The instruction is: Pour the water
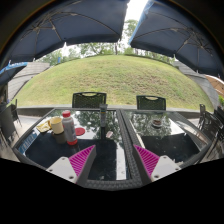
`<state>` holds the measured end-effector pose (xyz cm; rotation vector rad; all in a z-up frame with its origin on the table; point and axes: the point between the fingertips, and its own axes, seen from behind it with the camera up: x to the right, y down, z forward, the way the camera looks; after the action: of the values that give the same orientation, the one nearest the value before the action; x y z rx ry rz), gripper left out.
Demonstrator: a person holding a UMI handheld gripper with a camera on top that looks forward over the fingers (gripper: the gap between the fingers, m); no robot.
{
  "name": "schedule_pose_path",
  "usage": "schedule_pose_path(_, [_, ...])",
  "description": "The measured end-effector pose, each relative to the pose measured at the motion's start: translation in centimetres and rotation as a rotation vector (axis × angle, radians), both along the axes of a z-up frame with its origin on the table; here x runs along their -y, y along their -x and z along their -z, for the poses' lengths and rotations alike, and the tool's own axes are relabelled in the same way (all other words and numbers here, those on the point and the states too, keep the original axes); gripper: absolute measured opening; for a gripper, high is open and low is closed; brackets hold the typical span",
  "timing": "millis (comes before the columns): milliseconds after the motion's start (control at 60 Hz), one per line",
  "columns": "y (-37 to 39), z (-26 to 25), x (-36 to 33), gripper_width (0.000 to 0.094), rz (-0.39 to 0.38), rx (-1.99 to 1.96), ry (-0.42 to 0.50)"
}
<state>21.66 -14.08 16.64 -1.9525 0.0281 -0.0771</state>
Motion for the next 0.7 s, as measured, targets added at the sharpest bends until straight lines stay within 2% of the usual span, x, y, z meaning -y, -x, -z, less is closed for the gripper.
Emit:
schedule_pose_path(183, [-1.4, -0.5, -0.6, 0.0780, 0.039, 0.039, -0.014])
schedule_pose_path(300, [-0.8, -0.2, -1.9, 0.0781, 0.010, 0.046, -0.025])
schedule_pose_path(467, [5.0, 2.9, -5.1, 0.0776, -0.112, 0.022, -0.002])
schedule_pose_path(633, [13.8, 6.5, -10.0, 0.0777, -0.242, -0.034, 0.006])
schedule_pose_path(700, [16.5, 6.8, -12.5, 0.0775, -0.271, -0.048, -0.025])
